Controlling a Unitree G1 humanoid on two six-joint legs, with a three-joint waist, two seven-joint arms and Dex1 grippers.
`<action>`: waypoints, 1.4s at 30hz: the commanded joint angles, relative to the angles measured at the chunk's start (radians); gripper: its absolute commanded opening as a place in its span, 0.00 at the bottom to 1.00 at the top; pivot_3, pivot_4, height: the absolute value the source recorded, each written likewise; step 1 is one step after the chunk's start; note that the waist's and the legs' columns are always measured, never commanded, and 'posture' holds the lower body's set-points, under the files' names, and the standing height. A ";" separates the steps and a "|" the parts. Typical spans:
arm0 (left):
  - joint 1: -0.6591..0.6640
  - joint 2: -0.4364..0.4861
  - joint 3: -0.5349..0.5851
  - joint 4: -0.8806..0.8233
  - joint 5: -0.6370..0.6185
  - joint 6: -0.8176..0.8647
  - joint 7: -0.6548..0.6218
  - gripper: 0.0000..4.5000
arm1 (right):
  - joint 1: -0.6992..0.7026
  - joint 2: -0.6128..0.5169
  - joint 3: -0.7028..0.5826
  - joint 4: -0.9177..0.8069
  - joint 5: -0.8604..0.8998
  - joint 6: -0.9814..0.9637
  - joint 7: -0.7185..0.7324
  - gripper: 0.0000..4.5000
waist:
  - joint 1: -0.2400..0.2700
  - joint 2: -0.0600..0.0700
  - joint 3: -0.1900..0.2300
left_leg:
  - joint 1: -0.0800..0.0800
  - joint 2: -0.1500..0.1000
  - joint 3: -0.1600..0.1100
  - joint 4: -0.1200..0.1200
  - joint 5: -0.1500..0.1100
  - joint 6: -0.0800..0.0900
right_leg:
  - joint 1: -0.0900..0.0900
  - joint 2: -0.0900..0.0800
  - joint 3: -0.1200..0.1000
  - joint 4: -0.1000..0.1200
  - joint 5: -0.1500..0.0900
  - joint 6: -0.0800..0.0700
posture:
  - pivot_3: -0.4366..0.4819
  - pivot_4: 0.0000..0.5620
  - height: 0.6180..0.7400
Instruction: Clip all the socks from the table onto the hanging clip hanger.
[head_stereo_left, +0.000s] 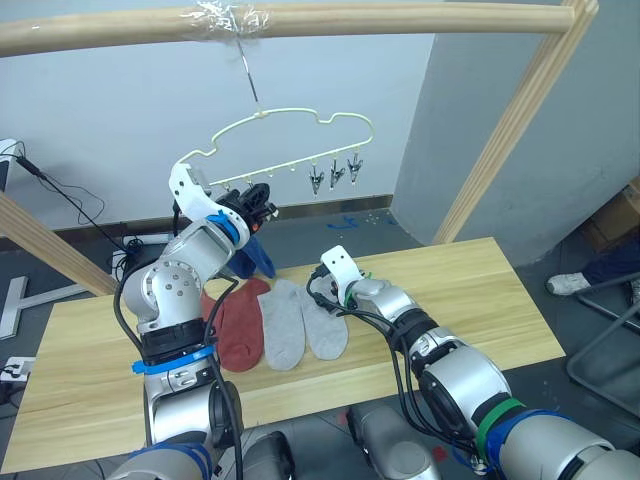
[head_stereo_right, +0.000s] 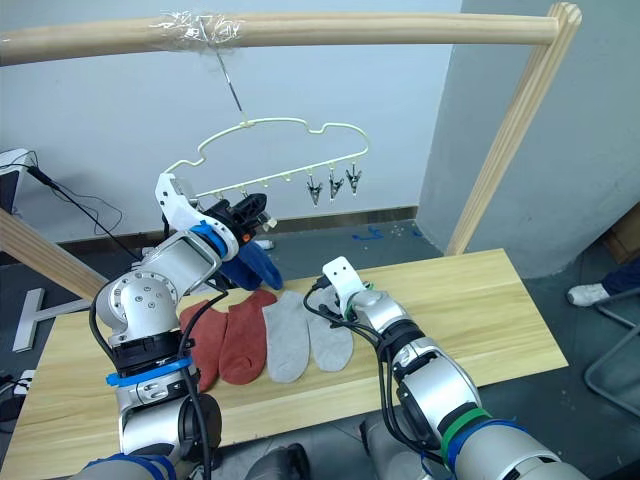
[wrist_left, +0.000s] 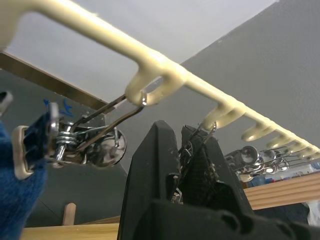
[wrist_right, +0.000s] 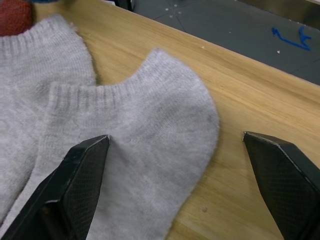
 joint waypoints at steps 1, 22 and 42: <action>-0.001 -0.001 -0.009 -0.045 -0.014 -0.009 0.003 0.04 | -0.016 0.117 0.005 0.004 -0.011 0.002 0.009 0.99 | 0.001 0.000 0.000 | 0.000 0.000 0.000 0.000 0.000 0.000 | 0.000 0.000 0.000 0.000 0.000 0.000 | 0.14 0.40 1.00; 0.008 0.000 -0.001 -0.057 -0.017 -0.009 0.016 0.04 | -0.002 0.161 0.046 0.007 -0.048 -0.003 -0.005 0.85 | 0.024 0.000 0.000 | 0.000 0.000 0.000 0.000 0.000 0.000 | 0.000 0.000 0.000 0.000 0.000 0.000 | 0.16 0.40 1.00; 0.004 0.021 0.020 -0.044 -0.080 0.054 0.004 0.04 | 0.067 0.100 0.107 -0.217 -0.026 0.020 0.154 0.01 | 0.025 0.001 0.000 | 0.000 0.000 0.000 -0.001 0.000 0.000 | -0.001 0.000 0.000 -0.001 0.000 0.000 | 0.15 0.40 1.00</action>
